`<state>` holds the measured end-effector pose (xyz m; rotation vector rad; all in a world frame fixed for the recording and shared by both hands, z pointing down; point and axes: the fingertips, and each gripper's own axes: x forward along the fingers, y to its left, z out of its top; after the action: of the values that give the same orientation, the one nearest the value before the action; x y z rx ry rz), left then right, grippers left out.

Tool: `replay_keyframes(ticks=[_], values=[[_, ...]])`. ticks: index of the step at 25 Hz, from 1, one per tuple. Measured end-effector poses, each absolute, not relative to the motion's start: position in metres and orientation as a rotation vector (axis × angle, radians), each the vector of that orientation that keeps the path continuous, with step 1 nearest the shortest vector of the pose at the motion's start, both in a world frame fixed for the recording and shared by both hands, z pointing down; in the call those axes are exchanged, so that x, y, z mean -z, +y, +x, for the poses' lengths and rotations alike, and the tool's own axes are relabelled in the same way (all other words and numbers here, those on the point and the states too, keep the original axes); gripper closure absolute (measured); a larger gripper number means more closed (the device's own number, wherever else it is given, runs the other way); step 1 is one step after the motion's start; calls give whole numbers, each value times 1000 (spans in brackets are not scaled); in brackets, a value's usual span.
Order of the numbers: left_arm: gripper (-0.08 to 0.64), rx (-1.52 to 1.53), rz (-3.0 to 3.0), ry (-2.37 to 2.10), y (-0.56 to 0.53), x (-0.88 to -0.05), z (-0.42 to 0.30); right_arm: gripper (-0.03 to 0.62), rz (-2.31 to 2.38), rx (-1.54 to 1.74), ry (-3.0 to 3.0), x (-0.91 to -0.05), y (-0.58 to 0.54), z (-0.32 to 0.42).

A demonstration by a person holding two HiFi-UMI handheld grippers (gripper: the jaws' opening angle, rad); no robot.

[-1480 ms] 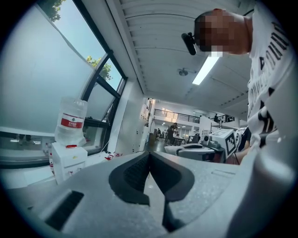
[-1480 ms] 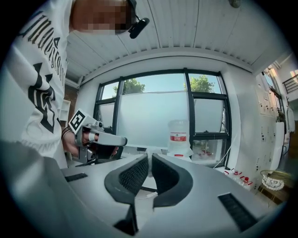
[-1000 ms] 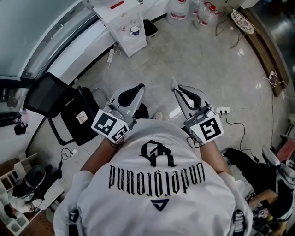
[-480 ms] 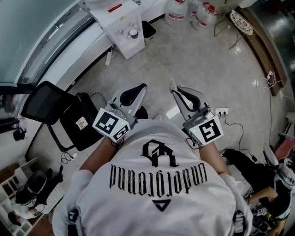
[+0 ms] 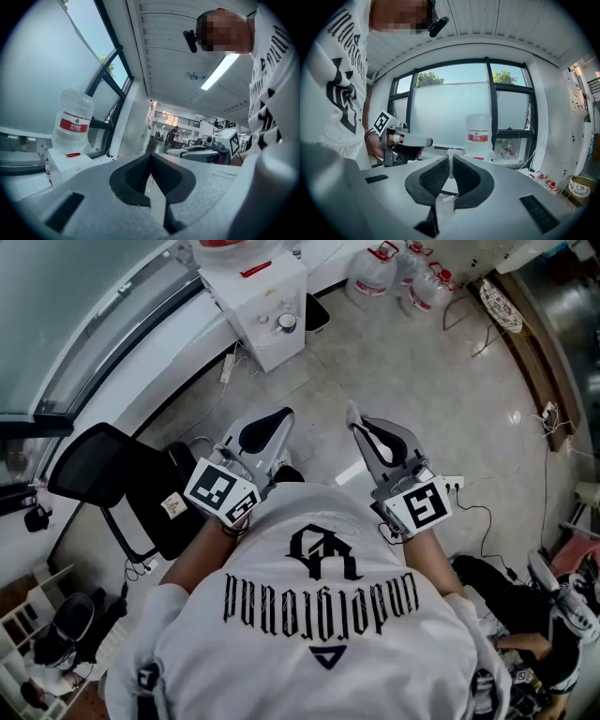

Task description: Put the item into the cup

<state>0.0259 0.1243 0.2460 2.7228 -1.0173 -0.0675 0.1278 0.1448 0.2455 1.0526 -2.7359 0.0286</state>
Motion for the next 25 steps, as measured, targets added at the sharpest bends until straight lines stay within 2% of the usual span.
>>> replay_keyframes(ticks=[14,25], values=[[545,86,2721,-1039,48,-242,-68,560,1053,-27,-2714,-241,66,40],[545,45,2693,-1096,8,-254,-85,560,1026,-72,-2709,-254,33,40]])
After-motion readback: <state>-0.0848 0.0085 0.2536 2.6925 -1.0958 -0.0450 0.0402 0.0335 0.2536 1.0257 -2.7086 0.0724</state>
